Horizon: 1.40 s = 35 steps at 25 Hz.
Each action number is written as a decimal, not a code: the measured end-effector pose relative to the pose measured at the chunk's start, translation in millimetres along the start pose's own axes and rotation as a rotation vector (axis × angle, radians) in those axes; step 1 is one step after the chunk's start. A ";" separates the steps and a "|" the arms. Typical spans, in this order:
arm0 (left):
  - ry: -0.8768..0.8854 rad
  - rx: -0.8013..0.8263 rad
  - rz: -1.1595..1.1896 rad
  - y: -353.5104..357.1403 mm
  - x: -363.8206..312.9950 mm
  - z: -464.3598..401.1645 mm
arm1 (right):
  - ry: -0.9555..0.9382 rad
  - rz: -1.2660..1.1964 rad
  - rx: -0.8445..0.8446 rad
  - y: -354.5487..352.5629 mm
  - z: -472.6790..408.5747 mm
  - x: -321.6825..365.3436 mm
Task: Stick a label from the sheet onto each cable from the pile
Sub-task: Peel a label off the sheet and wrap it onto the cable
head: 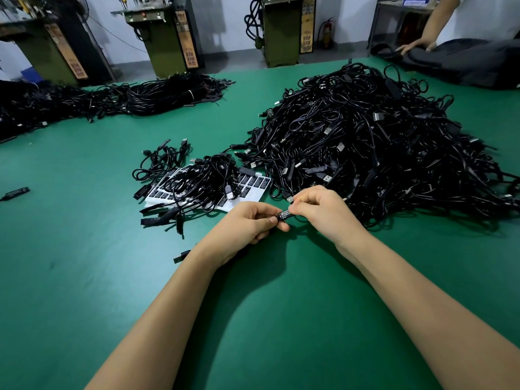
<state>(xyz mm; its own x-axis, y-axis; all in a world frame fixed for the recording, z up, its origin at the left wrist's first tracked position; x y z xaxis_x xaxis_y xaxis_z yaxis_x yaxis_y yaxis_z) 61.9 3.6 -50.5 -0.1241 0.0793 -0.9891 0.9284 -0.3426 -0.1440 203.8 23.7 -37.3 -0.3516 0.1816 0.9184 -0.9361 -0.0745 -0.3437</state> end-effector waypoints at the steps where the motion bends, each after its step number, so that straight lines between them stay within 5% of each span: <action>1: 0.000 0.002 0.001 0.0 0.1 0.0 | -0.001 0.013 -0.006 0.1 -0.4 -0.3; 35: 0.040 -0.120 -0.151 -0.7 -8.7 2.8 | -0.092 0.228 -0.095 -0.1 1.5 3.7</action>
<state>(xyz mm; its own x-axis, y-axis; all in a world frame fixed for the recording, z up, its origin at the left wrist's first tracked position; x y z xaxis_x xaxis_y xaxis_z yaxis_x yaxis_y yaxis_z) 61.3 0.5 -41.9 -0.2531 0.1594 -0.9542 0.9358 -0.2099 -0.2833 202.6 22.9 -33.6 -0.5559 0.0806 0.8273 -0.8304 -0.0100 -0.5571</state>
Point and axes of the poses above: each hand's wrist, its own z-axis away from the middle knuckle, its own y-axis out of the palm, x = y × z, the point moved 9 cm from there along -z, towards the middle knuckle, and after that the axes turned 11 degrees about y, right-handed, at the moved point
